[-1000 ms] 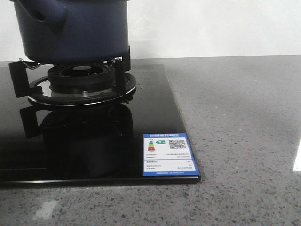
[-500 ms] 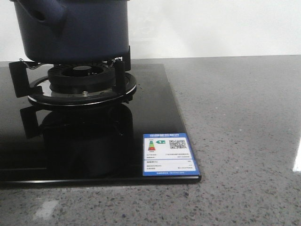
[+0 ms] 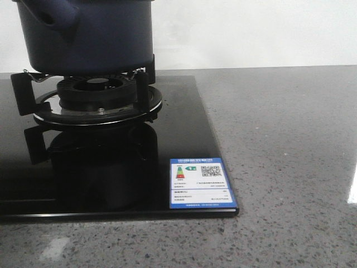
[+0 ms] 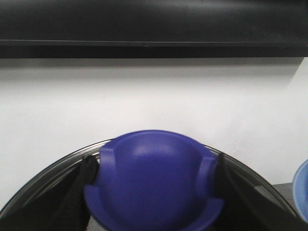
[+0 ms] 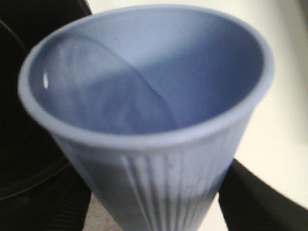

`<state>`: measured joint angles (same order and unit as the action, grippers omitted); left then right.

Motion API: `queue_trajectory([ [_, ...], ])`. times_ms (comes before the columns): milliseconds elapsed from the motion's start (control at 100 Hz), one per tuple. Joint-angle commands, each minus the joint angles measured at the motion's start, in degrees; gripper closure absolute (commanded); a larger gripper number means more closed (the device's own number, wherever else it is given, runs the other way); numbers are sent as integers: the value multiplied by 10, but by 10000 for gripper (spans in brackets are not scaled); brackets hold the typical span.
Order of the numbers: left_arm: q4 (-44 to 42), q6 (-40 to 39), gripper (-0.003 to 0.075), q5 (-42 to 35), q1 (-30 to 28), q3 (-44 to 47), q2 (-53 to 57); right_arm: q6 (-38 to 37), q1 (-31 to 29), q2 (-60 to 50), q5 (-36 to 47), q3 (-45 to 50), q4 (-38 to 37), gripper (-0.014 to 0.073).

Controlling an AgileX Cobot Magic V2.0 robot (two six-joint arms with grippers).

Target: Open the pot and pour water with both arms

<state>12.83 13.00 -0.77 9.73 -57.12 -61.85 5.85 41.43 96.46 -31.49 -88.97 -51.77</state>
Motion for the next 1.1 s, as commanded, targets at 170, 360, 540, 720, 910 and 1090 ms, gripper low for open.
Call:
queue_trajectory([
  [170, -1, -1, 330, -62, -1, -22, 15, 3, 2, -13, 31, -24, -165, 344],
  [360, -1, -1, 330, -62, -1, -22, 15, 3, 2, -12, 32, -24, -238, 344],
  [540, -1, -1, 330, -62, -1, -22, 15, 3, 2, -12, 32, -24, -300, 344],
  [720, -1, -1, 330, -62, -1, -22, 15, 3, 2, -12, 32, -24, -332, 344],
  [910, -1, -1, 330, -62, -1, -22, 15, 3, 2, -12, 32, -24, -379, 344],
  [1090, -1, -1, 330, -62, -1, -22, 15, 3, 2, -12, 39, -24, -408, 344],
])
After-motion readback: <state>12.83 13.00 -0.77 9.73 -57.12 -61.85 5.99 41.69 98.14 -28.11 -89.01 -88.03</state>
